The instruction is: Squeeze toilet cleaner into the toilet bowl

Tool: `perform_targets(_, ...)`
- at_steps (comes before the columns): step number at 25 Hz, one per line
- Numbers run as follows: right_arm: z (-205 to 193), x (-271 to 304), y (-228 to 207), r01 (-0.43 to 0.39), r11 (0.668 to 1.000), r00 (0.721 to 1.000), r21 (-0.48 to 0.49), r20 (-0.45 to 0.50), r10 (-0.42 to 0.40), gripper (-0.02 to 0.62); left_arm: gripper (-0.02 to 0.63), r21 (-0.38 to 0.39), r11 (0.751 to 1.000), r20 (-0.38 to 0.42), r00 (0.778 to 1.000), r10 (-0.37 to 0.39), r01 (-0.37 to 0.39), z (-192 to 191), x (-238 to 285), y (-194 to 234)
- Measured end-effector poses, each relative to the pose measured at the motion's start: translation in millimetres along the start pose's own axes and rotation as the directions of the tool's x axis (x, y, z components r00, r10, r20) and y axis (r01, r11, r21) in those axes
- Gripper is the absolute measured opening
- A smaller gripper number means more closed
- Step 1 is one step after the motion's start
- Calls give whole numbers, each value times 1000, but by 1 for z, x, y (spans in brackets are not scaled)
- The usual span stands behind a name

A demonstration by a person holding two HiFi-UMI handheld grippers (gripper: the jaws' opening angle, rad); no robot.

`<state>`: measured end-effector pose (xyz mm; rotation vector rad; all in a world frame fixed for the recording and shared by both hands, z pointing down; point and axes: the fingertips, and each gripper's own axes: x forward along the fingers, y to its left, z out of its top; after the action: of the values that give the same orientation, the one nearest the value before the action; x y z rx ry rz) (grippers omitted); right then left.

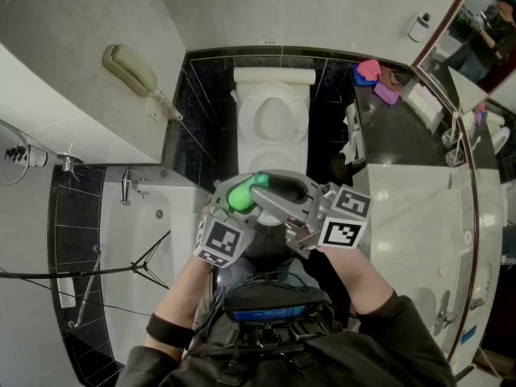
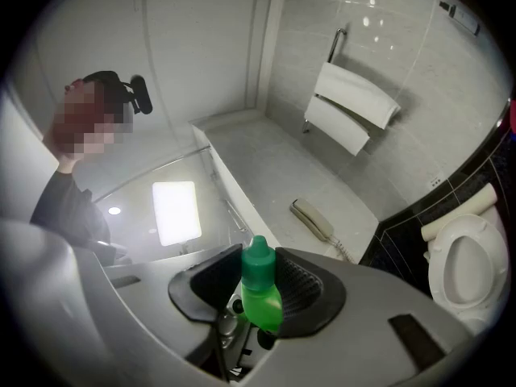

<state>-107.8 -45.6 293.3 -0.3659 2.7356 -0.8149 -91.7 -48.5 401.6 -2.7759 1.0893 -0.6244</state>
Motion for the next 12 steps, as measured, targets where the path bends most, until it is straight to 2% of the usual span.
perform_targets(3, 1, -3, 5, -70, 996, 998, -50, -9, 70, 144, 186, -48, 984, 23, 985, -170, 171, 8, -3, -19)
perform_targets(6, 0, -8, 11, -136, 986, 991, -101, -23, 135, 144, 186, -99, 945, 44, 951, -307, 310, 8, -8, -38)
perform_targets(12, -4, -17, 27, -270, 942, 962, -201, -12, 273, 144, 186, -117, 868, 72, 876, -477, 482, 12, -22, -62)
